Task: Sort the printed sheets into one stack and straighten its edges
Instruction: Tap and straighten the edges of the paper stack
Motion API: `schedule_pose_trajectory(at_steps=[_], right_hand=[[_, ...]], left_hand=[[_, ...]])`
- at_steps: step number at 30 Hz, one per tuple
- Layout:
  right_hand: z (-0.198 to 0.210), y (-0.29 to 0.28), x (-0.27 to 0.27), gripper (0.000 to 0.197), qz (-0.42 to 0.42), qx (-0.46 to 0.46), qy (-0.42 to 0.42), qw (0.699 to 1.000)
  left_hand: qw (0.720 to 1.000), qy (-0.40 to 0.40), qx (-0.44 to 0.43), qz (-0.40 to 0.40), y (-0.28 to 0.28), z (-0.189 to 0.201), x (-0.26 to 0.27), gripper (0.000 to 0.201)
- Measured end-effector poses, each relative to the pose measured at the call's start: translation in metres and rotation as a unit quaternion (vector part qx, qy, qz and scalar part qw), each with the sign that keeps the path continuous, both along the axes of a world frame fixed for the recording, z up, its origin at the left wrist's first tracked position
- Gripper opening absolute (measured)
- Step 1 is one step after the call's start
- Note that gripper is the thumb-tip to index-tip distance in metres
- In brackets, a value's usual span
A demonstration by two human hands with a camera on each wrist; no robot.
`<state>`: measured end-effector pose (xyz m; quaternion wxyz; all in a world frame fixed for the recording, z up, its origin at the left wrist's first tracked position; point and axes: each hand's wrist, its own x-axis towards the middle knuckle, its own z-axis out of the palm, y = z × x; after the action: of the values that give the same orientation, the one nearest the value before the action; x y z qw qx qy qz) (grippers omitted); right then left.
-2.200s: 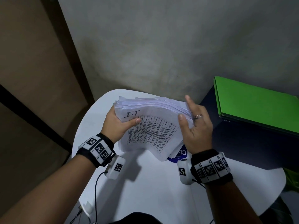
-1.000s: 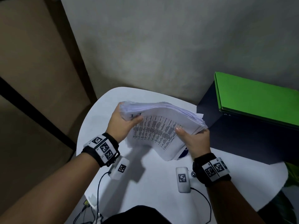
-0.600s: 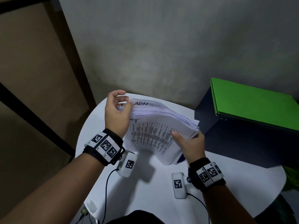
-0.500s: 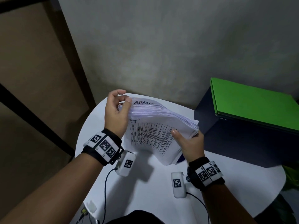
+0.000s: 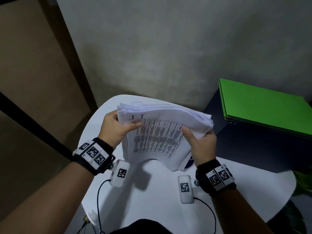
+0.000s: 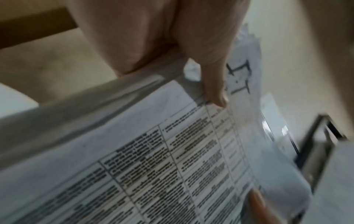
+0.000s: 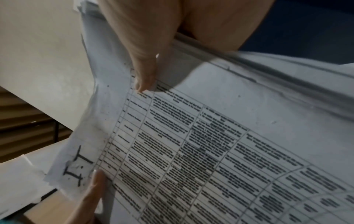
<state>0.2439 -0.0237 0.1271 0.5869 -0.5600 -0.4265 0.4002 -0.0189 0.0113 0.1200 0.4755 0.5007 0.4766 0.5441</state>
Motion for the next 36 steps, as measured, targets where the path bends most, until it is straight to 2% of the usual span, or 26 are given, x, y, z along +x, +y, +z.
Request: schedule_pose_trajectory(at_steps=[4,5,8,11,17,21,26,29,31,33,36], right_hand=[[0.007,-0.006,-0.004,0.061,0.001,0.027,-0.008,1.000],[0.010,-0.006,-0.007,0.061,-0.007,0.045,-0.014,0.999],[0.017,-0.003,-0.015,0.044,-0.016,0.106,-0.067,0.992],[0.020,-0.002,-0.018,0.028,-0.033,0.125,-0.095,0.987],[0.027,0.002,-0.017,0.015,-0.094,0.146,-0.102,0.979],[0.031,0.005,-0.018,0.021,-0.127,0.149,-0.090,0.976],[0.031,0.007,-0.021,0.016,-0.113,0.135,-0.095,0.980],[0.029,0.007,-0.016,0.023,-0.146,0.123,-0.036,0.981],[0.028,0.005,-0.015,0.016,-0.155,0.129,-0.022,0.979],[0.028,0.004,-0.018,0.009,-0.148,0.134,-0.061,0.978],[0.030,0.005,-0.019,0.026,-0.155,0.132,-0.097,0.974]], left_hand=[[0.996,0.039,-0.020,-0.072,-0.010,-0.013,0.001,0.067],[0.996,0.050,-0.015,-0.077,-0.011,-0.013,0.002,0.067],[0.997,0.035,0.001,-0.065,-0.012,-0.012,0.007,0.059],[0.999,0.016,-0.009,-0.044,-0.010,-0.013,0.006,0.054],[0.999,0.016,0.003,-0.039,-0.011,-0.014,0.007,0.054],[0.999,-0.009,-0.015,-0.029,-0.011,-0.016,0.007,0.056],[0.999,-0.021,-0.026,-0.031,-0.012,-0.016,0.007,0.055],[0.998,-0.032,-0.039,-0.027,-0.011,-0.016,0.007,0.055],[0.999,-0.026,-0.038,-0.025,-0.012,-0.016,0.008,0.053],[0.999,-0.015,-0.033,-0.026,-0.012,-0.017,0.008,0.049],[0.999,-0.016,-0.029,-0.030,-0.013,-0.016,0.008,0.047]])
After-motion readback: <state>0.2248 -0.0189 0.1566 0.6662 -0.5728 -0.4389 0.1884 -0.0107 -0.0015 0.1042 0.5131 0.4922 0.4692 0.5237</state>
